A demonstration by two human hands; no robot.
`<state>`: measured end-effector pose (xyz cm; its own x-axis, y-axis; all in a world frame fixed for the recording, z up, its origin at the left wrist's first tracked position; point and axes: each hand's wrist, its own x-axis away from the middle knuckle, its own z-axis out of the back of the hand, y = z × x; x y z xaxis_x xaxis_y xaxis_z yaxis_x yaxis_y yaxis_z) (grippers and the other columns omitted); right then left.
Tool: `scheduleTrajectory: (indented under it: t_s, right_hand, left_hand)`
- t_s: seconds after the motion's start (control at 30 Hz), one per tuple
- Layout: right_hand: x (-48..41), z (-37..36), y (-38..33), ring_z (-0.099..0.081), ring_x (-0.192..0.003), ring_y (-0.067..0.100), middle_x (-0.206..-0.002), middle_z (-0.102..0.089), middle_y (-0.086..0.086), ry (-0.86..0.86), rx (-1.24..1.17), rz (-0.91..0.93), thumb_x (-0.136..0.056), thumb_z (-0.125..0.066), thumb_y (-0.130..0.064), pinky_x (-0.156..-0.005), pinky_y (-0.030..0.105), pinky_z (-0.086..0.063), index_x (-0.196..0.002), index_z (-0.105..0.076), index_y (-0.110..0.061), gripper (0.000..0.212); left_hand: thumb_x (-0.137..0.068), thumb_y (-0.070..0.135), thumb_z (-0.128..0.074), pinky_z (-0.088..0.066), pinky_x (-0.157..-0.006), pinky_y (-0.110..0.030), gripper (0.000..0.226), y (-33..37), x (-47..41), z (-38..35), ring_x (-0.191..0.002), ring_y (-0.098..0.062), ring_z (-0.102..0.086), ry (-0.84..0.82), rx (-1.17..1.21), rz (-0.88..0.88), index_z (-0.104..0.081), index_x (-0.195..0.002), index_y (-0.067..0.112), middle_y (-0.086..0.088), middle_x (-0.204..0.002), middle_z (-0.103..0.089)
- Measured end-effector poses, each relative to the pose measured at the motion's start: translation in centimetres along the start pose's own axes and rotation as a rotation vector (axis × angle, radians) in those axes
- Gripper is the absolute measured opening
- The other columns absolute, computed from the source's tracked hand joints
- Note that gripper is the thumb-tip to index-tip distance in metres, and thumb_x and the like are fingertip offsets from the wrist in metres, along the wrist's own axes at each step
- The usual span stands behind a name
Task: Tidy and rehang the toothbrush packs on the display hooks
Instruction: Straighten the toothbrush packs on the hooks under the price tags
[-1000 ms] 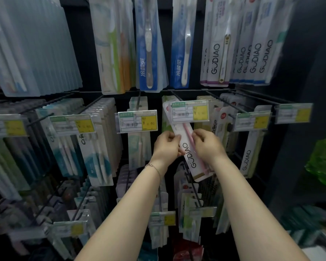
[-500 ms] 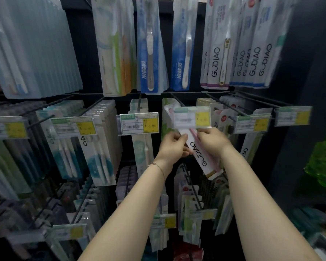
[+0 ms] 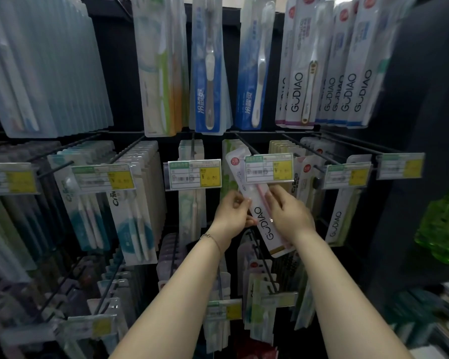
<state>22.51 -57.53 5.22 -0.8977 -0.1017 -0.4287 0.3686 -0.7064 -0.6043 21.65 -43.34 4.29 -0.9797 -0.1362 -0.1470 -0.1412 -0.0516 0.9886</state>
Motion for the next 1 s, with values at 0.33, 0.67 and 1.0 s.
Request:
scheduleTrajectory:
  t_s: [0.33, 0.67, 1.0]
  right_hand:
    - [-0.9, -0.8, -0.9, -0.053, -0.074, 0.024, -0.080, -0.059, 0.008, 0.056, -0.269, -0.030, -0.102, -0.042, -0.020, -0.064, 0.034, -0.037, -0.088, -0.056, -0.009, 0.023]
    - [-1.4, -1.0, -1.5, -0.051, -0.069, 0.014, -0.074, -0.057, 0.000, 0.034, -0.414, -0.081, -0.101, -0.046, -0.015, -0.061, 0.029, -0.038, -0.083, -0.061, -0.014, 0.024]
    - [-2.1, -0.4, -0.9, -0.053, -0.070, 0.028, -0.072, -0.059, 0.010, 0.033, -0.454, -0.129, -0.097, -0.050, -0.016, -0.067, 0.033, -0.040, -0.078, -0.065, -0.011, 0.025]
  left_hand:
    - [-0.106, 0.016, -0.047, -0.055, -0.055, -0.018, 0.019, 0.4, 0.0, 0.1, -0.055, -0.012, -0.067, -0.040, 0.029, -0.001, -0.048, -0.116, 0.000, -0.033, -0.108, -0.065]
    - [-0.103, 0.012, -0.052, -0.053, -0.051, -0.020, 0.012, 1.1, 0.3, 0.8, -0.050, -0.012, -0.065, -0.026, -0.019, -0.092, -0.046, -0.095, 0.007, -0.021, -0.079, -0.062]
    - [-0.103, 0.015, -0.052, -0.055, -0.053, -0.019, 0.012, 1.0, 0.6, -0.3, -0.051, -0.012, -0.065, -0.023, 0.046, -0.032, -0.047, -0.099, 0.006, -0.018, -0.084, -0.065]
